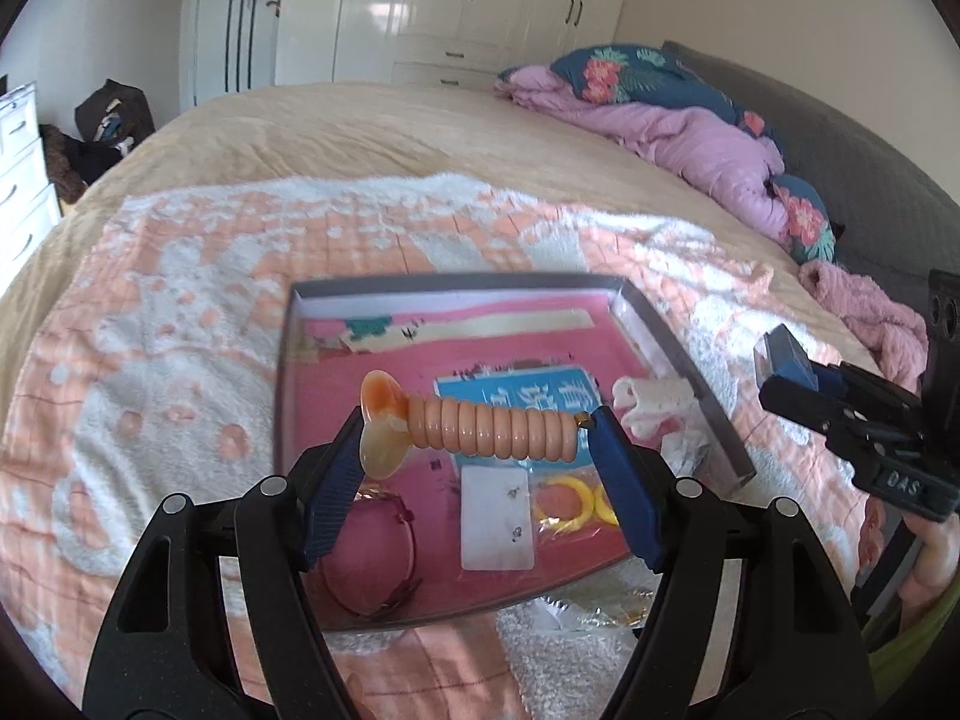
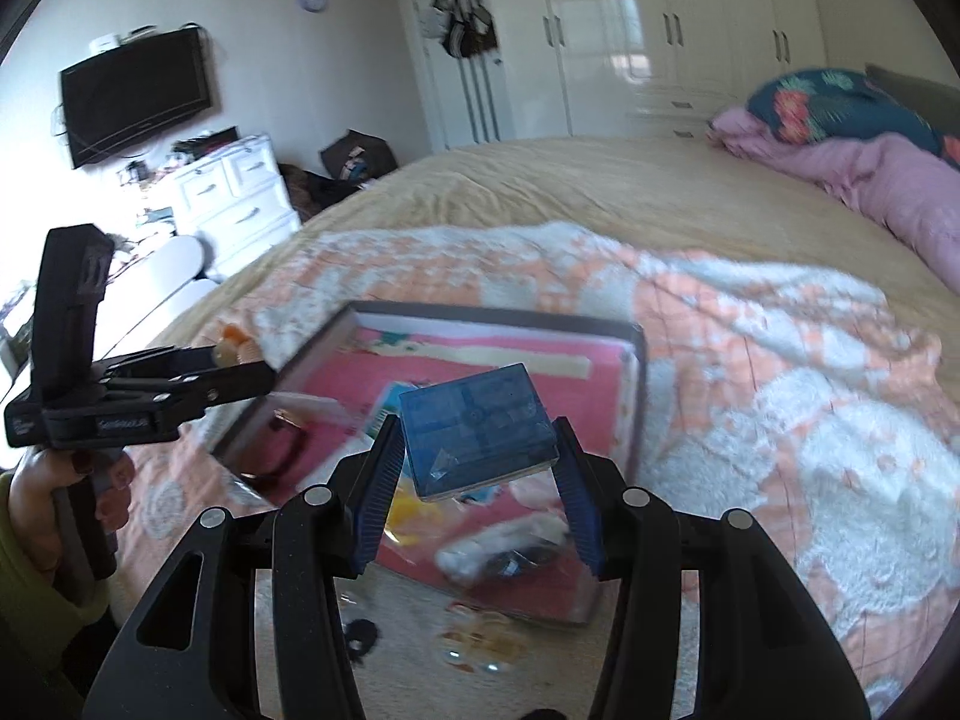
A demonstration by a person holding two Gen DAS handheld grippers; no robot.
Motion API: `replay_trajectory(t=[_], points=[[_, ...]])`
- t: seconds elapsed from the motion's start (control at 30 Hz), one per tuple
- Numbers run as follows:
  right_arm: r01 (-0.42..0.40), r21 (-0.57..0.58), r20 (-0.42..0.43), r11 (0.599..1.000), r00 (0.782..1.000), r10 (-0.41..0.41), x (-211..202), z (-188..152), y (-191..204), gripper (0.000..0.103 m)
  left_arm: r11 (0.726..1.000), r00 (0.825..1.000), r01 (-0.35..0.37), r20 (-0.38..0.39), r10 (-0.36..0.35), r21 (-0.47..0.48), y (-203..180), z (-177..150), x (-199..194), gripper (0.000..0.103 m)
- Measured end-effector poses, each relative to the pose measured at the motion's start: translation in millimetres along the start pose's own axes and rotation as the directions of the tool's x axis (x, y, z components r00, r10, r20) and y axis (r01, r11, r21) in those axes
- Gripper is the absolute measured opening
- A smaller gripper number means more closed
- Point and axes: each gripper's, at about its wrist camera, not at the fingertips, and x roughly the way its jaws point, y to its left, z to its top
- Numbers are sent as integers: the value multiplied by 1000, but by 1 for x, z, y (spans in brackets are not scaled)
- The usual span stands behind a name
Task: Organize jewelry
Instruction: 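Place the blue box in the gray box with the right tool while the left tool places the hair tie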
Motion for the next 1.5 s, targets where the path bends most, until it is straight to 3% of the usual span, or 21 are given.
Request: replay_trajectory(t=[0.33, 0.63, 0.87, 1.0, 1.07, 1.3, 1.5], points=[[80, 51, -127, 995, 989, -73, 37, -26, -24, 48, 999, 995, 1, -97, 2, 34, 0, -19, 35, 65], [94, 45, -154, 995, 984, -86, 47, -31, -23, 51, 999, 992, -14, -128, 20, 44, 0, -25, 47, 66], [93, 41, -139, 995, 987, -86, 38, -30, -19, 69, 999, 991, -15, -132, 22, 49, 0, -25, 48, 66], [92, 55, -122, 994, 989, -85, 31, -30, -21, 73, 998, 990, -15, -140, 23, 58, -1, -25, 49, 68], [95, 65, -110, 993, 990, -88, 27, -29, -22, 77, 998, 990, -16, -138, 24, 60, -2, -25, 48, 76], [89, 89, -57, 992, 995, -84, 8, -25, -25, 84, 998, 991, -27, -133, 35, 59, -1, -24, 43, 78], [79, 92, -3, 993, 997, -79, -14, -19, -22, 87, 999, 996, -27, -81, 31, 44, 0, -17, 18, 90]])
